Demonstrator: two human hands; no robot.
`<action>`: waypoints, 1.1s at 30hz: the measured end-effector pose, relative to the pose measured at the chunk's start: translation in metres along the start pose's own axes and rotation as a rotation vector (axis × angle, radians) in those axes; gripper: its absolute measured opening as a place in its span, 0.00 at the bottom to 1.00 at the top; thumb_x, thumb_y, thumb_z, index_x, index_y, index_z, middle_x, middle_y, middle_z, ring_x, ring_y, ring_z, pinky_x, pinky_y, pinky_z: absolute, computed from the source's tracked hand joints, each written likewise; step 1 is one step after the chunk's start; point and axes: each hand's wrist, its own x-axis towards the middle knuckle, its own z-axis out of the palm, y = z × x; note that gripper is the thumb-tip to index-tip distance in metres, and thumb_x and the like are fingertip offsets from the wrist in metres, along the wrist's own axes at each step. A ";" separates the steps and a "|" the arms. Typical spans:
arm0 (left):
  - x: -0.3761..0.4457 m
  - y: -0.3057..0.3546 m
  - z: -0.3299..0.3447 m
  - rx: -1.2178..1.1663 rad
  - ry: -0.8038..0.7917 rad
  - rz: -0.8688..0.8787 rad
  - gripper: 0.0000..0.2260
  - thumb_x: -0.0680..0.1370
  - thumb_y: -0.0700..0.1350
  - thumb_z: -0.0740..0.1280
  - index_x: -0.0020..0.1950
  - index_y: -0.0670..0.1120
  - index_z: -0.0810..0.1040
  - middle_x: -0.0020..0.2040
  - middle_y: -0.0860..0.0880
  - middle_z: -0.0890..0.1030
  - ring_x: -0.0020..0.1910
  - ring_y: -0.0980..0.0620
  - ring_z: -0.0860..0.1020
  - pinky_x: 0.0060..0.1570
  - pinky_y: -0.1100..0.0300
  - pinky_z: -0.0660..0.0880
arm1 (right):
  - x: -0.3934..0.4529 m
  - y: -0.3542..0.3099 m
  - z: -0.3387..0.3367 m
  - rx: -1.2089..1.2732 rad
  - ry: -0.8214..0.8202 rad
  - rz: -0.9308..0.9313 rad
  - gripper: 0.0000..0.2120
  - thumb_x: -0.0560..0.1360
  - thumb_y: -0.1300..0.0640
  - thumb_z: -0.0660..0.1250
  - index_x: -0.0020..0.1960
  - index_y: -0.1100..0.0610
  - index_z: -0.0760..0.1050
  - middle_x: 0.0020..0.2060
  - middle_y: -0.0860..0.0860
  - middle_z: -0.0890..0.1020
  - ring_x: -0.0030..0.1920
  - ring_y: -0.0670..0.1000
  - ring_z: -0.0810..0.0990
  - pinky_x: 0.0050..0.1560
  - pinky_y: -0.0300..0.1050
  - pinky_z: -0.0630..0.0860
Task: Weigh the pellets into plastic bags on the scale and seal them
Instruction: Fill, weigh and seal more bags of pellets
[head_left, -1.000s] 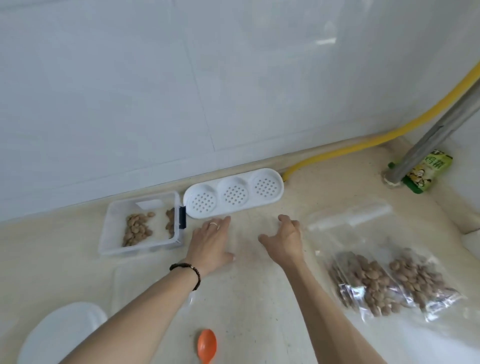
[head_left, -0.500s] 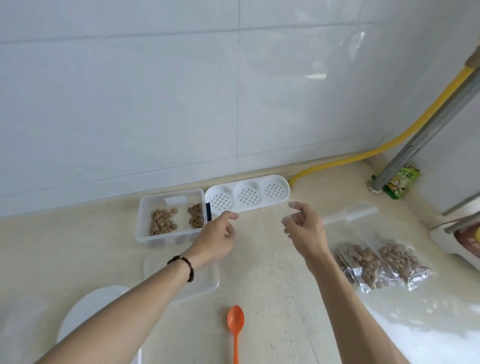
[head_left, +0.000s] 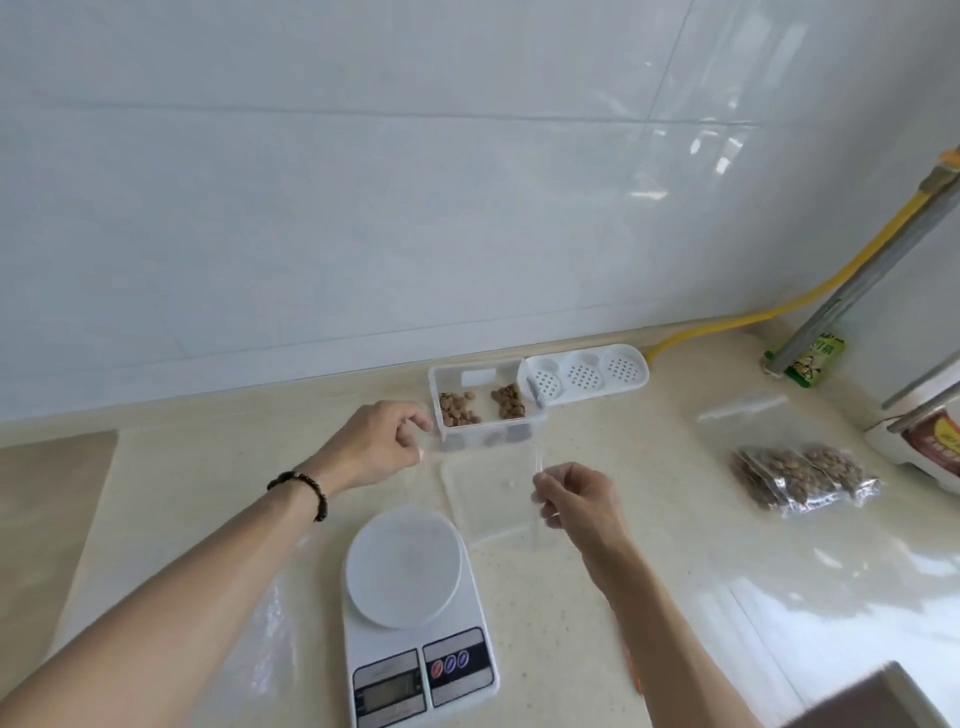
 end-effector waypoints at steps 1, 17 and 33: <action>-0.004 -0.011 -0.004 0.017 -0.003 -0.009 0.11 0.72 0.39 0.70 0.51 0.51 0.78 0.37 0.54 0.82 0.40 0.59 0.79 0.40 0.69 0.71 | -0.009 0.006 0.010 -0.010 -0.033 0.038 0.03 0.75 0.63 0.69 0.47 0.57 0.77 0.33 0.54 0.83 0.33 0.50 0.77 0.36 0.42 0.75; -0.017 -0.077 0.051 0.267 0.260 0.003 0.21 0.74 0.42 0.68 0.67 0.43 0.72 0.64 0.44 0.69 0.60 0.43 0.71 0.54 0.51 0.74 | -0.036 0.082 0.065 -0.313 0.025 0.227 0.28 0.75 0.59 0.70 0.72 0.56 0.63 0.35 0.54 0.82 0.36 0.50 0.83 0.42 0.46 0.82; -0.195 -0.109 0.146 0.416 0.117 -0.046 0.42 0.73 0.68 0.53 0.77 0.39 0.56 0.77 0.42 0.58 0.77 0.43 0.56 0.74 0.43 0.56 | -0.117 0.140 0.047 -0.981 -0.173 -0.299 0.25 0.81 0.45 0.58 0.75 0.52 0.61 0.72 0.54 0.67 0.67 0.56 0.68 0.63 0.52 0.70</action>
